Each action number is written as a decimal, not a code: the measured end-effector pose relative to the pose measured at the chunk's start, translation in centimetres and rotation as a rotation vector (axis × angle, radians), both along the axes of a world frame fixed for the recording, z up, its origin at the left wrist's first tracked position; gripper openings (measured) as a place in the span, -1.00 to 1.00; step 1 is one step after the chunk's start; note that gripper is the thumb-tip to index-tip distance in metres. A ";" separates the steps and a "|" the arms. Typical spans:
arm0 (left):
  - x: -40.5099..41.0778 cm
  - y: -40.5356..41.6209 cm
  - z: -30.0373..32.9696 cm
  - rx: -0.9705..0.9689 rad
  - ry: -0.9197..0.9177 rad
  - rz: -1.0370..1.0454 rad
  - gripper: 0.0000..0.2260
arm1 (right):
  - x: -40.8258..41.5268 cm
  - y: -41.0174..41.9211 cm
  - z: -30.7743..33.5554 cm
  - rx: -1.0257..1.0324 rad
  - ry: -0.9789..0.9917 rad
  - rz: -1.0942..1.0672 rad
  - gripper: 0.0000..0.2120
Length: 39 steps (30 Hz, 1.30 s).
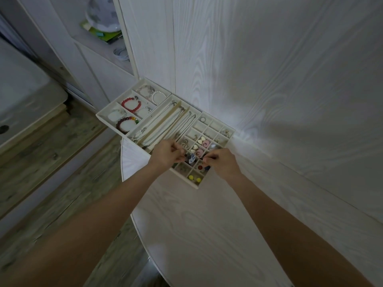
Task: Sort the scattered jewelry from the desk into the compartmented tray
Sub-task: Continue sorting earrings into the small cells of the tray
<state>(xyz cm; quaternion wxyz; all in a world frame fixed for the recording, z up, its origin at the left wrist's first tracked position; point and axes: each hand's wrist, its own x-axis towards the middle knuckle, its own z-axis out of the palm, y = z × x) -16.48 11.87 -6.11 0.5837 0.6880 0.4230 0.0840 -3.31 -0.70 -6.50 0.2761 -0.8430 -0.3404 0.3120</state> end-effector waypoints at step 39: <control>0.7 -0.4 0.6 0.280 0.245 -0.101 -0.90 | -2.8 3.1 -0.5 -0.195 -0.709 0.327 -0.85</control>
